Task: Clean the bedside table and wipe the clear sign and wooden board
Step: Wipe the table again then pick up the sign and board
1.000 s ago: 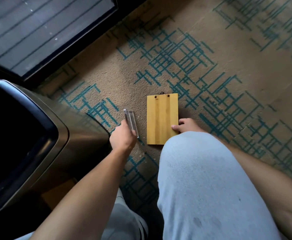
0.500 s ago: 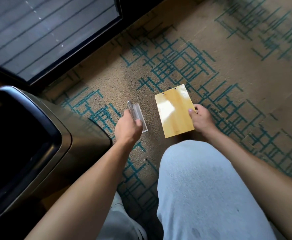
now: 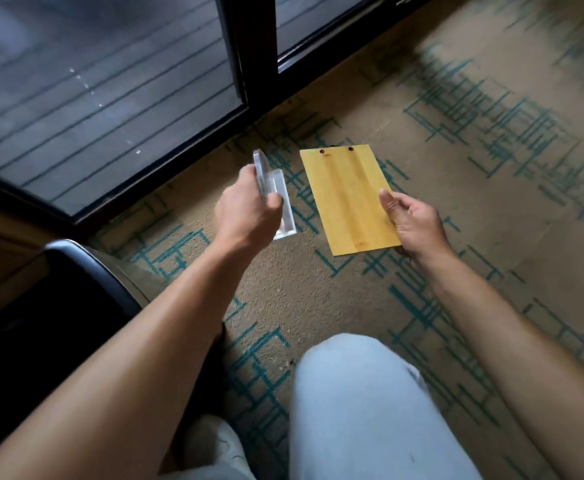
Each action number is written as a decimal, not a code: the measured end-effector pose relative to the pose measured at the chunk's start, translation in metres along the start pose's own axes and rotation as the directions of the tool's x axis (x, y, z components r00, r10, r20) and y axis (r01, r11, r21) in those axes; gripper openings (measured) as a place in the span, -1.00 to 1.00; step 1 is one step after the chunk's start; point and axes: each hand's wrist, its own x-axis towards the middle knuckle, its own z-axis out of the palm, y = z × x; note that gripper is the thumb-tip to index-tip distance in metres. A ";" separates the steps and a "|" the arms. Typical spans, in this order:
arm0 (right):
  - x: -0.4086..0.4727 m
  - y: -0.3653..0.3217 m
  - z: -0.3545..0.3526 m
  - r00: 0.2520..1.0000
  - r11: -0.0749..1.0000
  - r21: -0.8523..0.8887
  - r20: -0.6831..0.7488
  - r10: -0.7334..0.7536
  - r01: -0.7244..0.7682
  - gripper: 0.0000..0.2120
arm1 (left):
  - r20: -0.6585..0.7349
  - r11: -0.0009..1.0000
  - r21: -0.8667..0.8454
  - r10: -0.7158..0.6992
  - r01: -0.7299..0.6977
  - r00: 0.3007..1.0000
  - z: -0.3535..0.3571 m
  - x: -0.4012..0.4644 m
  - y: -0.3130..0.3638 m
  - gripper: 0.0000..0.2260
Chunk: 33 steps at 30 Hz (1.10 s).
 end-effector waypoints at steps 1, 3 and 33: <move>0.000 -0.011 -0.002 1.000 0.998 0.060 0.022 0.011 -0.012 -0.36 | -0.012 1.000 0.025 0.017 -0.016 1.000 -0.014 0.005 0.004 -0.66; -0.004 -0.032 -0.005 0.999 0.988 0.153 0.046 -0.003 -0.005 -0.51 | -0.037 0.998 0.061 0.032 -0.030 0.999 -0.043 0.013 0.012 -0.69; -0.240 -0.500 -0.298 0.939 0.911 0.291 -0.268 -0.217 0.293 -0.49 | -0.123 0.873 0.014 0.485 -0.487 0.866 -0.448 -0.099 0.477 -0.57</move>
